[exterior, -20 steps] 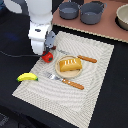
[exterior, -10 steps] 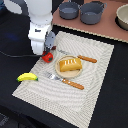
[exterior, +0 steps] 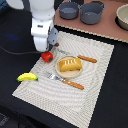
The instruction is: Interact with the objects in diverse but meaningful ways.
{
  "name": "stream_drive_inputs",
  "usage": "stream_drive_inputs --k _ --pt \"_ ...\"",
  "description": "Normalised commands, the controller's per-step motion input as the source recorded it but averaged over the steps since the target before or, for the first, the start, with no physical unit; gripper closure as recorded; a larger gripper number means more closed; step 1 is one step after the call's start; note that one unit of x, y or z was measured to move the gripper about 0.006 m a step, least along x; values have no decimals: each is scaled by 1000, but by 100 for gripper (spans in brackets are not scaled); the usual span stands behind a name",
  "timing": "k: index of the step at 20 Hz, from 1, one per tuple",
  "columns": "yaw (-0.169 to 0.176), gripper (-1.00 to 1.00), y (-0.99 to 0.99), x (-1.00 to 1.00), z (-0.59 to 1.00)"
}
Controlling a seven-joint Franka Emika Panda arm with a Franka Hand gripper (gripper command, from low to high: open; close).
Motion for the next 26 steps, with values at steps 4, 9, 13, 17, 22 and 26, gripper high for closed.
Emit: stream_drive_inputs --k 4,9,13,17,22,26 --pt "77 100 339 234 752" --pt "64 100 405 463 617" --pt "67 100 529 679 449" --pt "59 100 579 761 394" --pt "32 100 528 811 619" --pt "17 100 549 859 605"
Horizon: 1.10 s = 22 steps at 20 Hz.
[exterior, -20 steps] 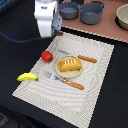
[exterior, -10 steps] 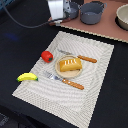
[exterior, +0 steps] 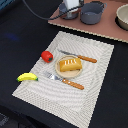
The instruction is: Interact with the objects in diverse but meaningful ways.
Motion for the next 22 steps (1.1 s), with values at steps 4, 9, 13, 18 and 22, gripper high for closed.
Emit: stream_drive_inputs --k 4,9,13,18,22 --pt "0 100 511 787 491" --pt "0 100 558 758 362" --pt "2 100 650 751 220" --pt "5 100 739 721 186" --pt "4 100 768 609 104"
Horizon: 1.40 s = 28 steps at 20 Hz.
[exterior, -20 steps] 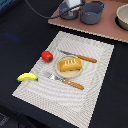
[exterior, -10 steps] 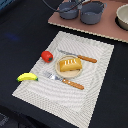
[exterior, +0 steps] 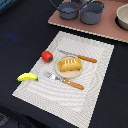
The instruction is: Interact with the objects in diverse but meaningful ways.
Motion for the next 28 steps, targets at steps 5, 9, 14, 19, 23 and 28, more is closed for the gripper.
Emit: stream_drive_inputs --k 5,9,14,19,23,28 --pt "0 100 709 590 144" --pt "0 100 680 593 174" --pt "0 100 632 606 258" --pt "-4 -100 561 545 385" --pt "-11 -100 522 505 500" --pt "-6 -100 466 450 610"
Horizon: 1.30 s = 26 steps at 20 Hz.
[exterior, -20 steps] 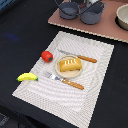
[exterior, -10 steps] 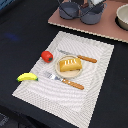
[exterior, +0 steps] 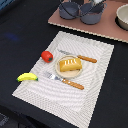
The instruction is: Interact with the objects in diverse but meaningful ways.
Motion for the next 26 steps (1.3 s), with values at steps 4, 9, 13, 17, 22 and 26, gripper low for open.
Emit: stream_drive_inputs --k 4,9,13,17,22,26 --pt "-31 -100 294 414 559" --pt "-76 -100 83 558 599" --pt "-111 -100 -9 653 484" --pt "-108 -100 -50 531 224" --pt "-77 -100 -114 526 141" --pt "-35 -100 -139 343 4"
